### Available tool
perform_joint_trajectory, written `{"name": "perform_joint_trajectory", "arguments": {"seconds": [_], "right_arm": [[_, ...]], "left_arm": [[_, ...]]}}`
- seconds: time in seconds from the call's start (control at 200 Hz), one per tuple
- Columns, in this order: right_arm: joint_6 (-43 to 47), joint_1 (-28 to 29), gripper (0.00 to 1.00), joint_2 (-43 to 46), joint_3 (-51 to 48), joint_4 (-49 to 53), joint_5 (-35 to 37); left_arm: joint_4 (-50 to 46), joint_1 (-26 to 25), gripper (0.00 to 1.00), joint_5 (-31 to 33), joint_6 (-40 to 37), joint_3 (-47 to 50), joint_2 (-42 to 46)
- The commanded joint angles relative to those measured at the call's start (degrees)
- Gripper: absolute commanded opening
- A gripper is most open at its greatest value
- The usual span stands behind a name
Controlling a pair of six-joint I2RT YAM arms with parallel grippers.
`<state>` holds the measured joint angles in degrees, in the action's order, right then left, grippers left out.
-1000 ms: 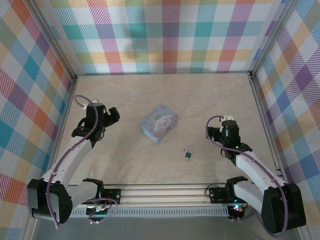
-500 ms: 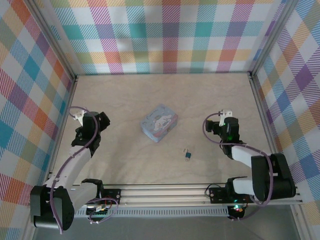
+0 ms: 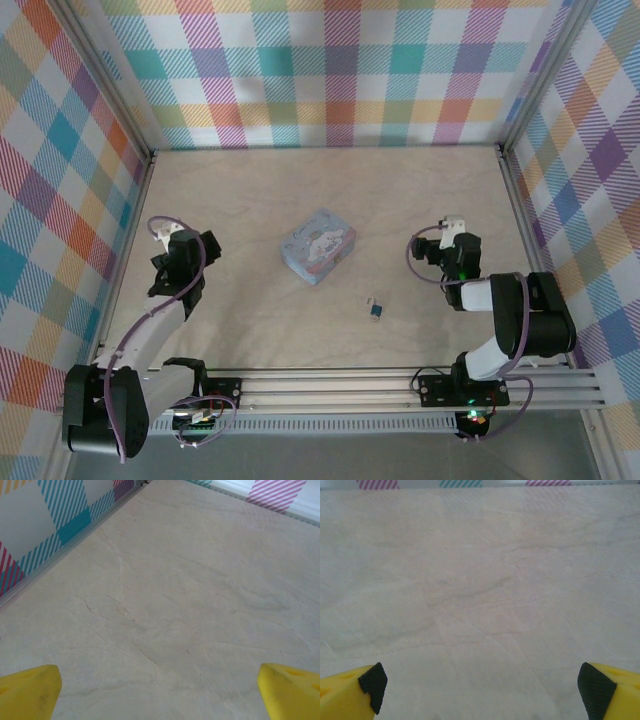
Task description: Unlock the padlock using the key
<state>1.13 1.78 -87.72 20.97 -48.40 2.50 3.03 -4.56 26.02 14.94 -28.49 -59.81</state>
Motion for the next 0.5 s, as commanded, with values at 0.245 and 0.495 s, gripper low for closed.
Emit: {"name": "perform_joint_trajectory", "arguments": {"seconds": [0.245, 0.495], "right_arm": [[-1.9, -1.6, 1.00, -0.3, 2.5, 0.5, -3.4], [-1.9, -1.7, 1.00, -0.3, 2.5, 0.5, -3.4]], "left_arm": [[20.3, 0.6, 1.00, -6.2, -6.6, 4.4, -9.6], [34.2, 0.6, 1.00, -12.6, -11.5, 5.5, -18.8]]}}
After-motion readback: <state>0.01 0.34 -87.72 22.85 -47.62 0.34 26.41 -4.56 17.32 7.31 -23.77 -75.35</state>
